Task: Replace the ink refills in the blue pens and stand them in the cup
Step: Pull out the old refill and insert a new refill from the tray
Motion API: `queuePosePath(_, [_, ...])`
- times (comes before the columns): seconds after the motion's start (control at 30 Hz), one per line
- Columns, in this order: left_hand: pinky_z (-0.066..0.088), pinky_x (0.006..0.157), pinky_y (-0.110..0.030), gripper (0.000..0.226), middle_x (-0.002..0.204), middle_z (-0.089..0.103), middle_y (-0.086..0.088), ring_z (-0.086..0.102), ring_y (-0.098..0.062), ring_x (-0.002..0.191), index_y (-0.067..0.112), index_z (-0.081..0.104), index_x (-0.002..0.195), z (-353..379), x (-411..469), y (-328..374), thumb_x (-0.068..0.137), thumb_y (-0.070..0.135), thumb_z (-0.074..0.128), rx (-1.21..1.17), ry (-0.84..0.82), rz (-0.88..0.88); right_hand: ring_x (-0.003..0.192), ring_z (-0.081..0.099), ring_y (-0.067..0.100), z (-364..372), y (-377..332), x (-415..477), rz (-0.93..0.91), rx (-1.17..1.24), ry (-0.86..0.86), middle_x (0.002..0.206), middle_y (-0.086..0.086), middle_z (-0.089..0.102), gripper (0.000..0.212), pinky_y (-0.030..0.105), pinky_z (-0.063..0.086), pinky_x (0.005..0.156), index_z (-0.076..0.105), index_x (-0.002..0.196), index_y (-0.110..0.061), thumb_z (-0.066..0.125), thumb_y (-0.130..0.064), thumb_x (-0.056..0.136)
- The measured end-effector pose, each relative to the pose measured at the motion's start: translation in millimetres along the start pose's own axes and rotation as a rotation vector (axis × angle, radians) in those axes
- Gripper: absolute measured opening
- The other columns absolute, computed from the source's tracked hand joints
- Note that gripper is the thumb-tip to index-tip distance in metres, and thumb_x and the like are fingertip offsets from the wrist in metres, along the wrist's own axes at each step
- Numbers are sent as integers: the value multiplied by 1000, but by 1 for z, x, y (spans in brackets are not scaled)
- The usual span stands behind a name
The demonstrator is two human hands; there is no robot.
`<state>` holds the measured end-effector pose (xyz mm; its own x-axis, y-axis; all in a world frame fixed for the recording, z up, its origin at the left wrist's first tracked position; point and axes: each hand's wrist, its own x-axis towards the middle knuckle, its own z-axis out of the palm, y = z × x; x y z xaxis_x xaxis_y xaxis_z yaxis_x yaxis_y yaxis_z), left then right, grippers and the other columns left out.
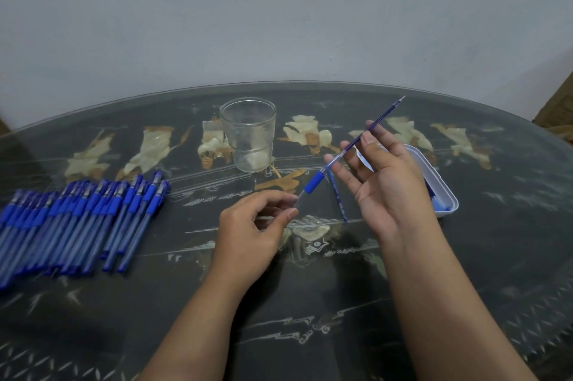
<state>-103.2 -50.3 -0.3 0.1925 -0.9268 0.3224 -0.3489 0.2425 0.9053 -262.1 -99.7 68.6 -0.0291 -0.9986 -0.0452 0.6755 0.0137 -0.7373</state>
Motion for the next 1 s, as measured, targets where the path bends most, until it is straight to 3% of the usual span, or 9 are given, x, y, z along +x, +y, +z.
queuePosePath(0.47, [52, 75, -15, 19, 87, 73, 11, 68, -4, 82, 25, 75, 90, -1, 0, -1, 80, 8, 77, -1, -7, 1, 73, 68, 15, -2, 1, 2, -39, -44, 19, 70, 3, 66, 17, 39, 60, 67, 60, 107, -14, 53, -3, 97])
queuePosePath(0.83, [48, 71, -10, 19, 87, 73, 10, 67, -3, 81, 24, 75, 90, -2, -1, 1, 80, 8, 76, 19, -14, -2, 79, 71, 13, 5, 0, -3, -292, -413, 18, 90, 9, 58, 16, 37, 60, 72, 61, 105, -17, 57, -5, 96])
queuePosePath(1.0, [47, 71, -8, 18, 86, 73, 9, 67, -1, 79, 22, 75, 91, -2, -1, 1, 81, 6, 76, 10, -12, 7, 78, 69, 14, 3, 1, -1, -243, -288, 11, 76, 1, 64, 14, 38, 60, 69, 58, 105, -13, 53, -2, 97])
